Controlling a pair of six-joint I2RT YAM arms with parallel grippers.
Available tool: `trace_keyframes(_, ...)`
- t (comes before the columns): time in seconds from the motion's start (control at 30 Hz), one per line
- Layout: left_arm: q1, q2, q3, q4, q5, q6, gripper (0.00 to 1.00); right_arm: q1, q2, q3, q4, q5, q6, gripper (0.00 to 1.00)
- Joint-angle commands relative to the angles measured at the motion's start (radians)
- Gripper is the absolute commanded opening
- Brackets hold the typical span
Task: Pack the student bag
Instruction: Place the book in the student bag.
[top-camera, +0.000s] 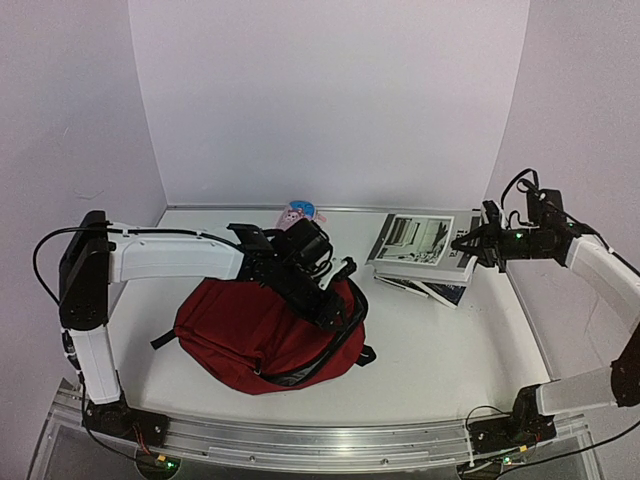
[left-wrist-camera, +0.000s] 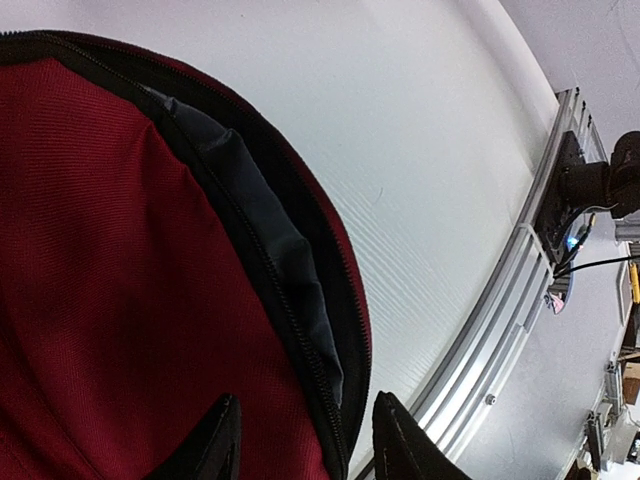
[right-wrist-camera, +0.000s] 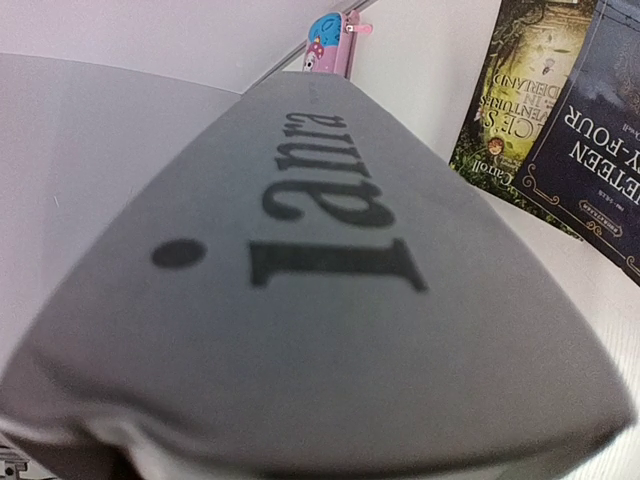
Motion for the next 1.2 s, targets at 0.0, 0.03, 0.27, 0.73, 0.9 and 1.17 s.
trace_keyframes(0.0,-0.003,0.038,0.055,-0.03,0.021,0.021,0.46,-0.001,-0.027,0.011,-0.013,0.013,-0.051,0.03)
trace_keyframes(0.03,-0.003,0.045,0.054,-0.028,0.013,0.018,0.46,-0.001,-0.027,0.011,-0.015,0.013,-0.054,0.03)
trace_keyframes(0.27,0.018,0.044,0.034,-0.01,-0.012,-0.019,0.18,-0.001,-0.029,0.007,-0.026,-0.001,-0.059,0.02)
trace_keyframes(0.73,0.114,-0.201,-0.084,0.197,-0.138,-0.14,0.0,-0.001,-0.015,0.05,-0.023,-0.048,-0.045,0.0)
trace_keyframes(0.9,0.126,-0.292,-0.104,0.273,-0.247,-0.136,0.0,0.001,0.008,0.067,0.003,-0.096,0.035,0.0)
trace_keyframes(1.17,0.124,-0.326,-0.116,0.314,-0.248,-0.085,0.0,0.054,0.051,-0.032,0.227,-0.166,0.276,0.0)
